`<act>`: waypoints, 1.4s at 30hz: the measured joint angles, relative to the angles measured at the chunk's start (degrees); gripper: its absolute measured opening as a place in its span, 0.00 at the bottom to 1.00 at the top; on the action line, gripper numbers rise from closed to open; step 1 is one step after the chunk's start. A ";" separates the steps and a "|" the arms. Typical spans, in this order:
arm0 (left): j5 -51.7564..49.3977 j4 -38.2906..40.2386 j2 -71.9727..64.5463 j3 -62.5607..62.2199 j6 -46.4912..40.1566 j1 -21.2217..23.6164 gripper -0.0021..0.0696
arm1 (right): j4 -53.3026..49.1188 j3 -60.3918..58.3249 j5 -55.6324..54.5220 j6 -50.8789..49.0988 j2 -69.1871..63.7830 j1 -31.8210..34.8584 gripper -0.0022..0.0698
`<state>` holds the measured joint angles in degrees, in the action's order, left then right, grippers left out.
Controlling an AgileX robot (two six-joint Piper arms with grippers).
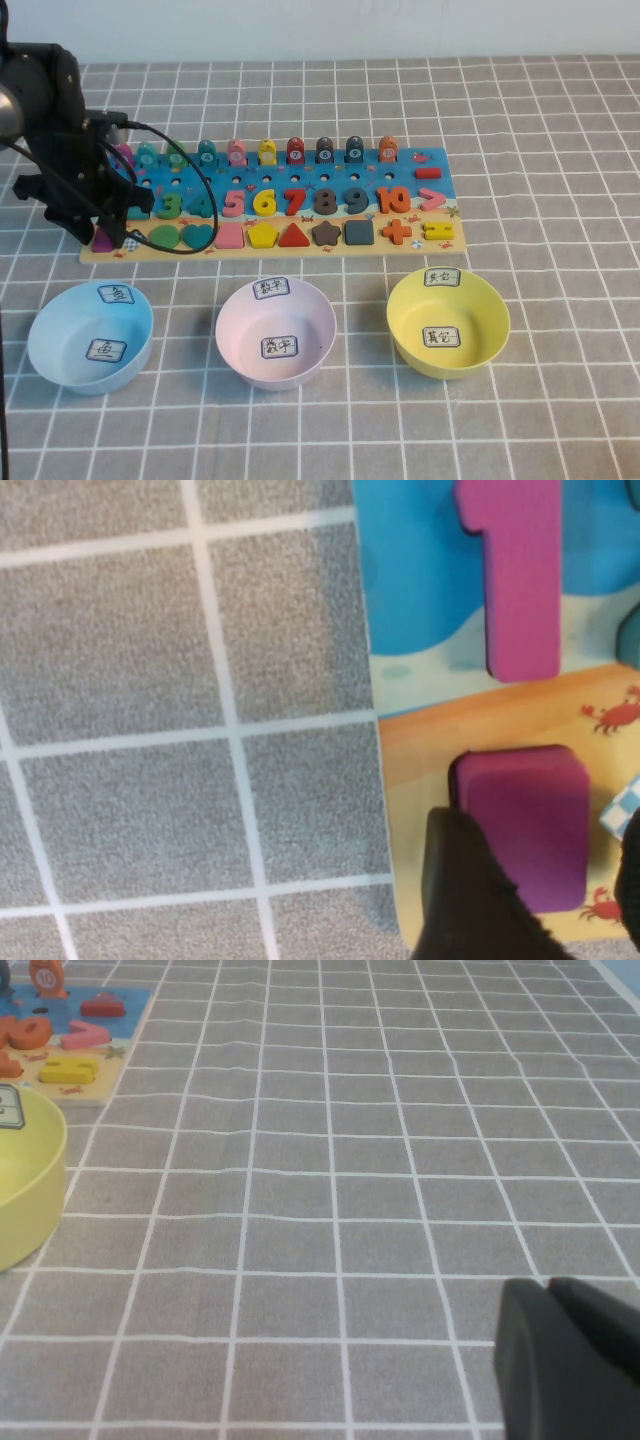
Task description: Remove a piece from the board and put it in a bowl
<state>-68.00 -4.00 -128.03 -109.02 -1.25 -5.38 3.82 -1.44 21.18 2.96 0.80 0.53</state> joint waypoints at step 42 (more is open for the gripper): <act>-1.92 0.17 -1.18 -1.95 1.68 0.21 0.29 | 0.00 0.00 0.00 0.00 0.00 0.00 0.00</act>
<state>-69.93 -3.83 -129.20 -110.97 0.42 -5.18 3.82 -1.44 21.18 2.96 0.80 0.53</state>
